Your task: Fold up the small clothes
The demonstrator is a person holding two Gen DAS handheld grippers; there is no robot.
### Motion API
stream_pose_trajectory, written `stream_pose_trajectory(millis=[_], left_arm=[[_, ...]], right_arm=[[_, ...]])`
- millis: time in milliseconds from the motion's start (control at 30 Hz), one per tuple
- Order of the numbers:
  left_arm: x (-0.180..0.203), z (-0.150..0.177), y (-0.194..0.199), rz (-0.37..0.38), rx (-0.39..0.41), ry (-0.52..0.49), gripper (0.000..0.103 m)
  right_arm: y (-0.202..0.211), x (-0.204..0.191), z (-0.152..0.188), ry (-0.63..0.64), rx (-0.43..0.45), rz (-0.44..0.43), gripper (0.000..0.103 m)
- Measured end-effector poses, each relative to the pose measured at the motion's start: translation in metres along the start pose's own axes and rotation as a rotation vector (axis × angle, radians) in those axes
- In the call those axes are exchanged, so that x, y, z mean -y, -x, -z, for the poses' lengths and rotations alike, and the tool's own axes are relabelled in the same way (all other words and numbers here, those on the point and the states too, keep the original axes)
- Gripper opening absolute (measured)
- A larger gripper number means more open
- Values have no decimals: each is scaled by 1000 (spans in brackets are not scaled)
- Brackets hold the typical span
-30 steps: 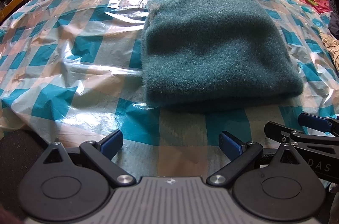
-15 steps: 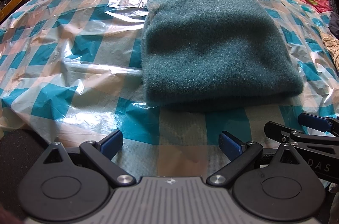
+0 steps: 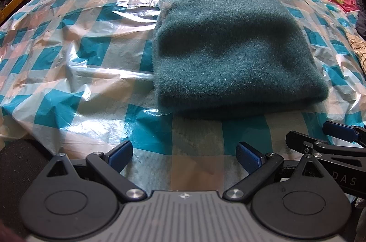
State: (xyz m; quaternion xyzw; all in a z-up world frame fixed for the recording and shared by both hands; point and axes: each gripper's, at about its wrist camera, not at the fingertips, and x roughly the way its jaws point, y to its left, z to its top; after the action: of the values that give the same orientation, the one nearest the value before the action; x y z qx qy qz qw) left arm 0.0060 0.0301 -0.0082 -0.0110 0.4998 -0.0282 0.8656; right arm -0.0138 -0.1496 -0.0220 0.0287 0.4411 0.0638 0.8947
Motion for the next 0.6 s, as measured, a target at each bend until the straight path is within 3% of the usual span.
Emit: stream_pose_trajectory(millis=[600], left_arm=[[-1,-1,-1,0,-14,-1,101]], right_arm=[[-1,0,0,7,-8,4,75]])
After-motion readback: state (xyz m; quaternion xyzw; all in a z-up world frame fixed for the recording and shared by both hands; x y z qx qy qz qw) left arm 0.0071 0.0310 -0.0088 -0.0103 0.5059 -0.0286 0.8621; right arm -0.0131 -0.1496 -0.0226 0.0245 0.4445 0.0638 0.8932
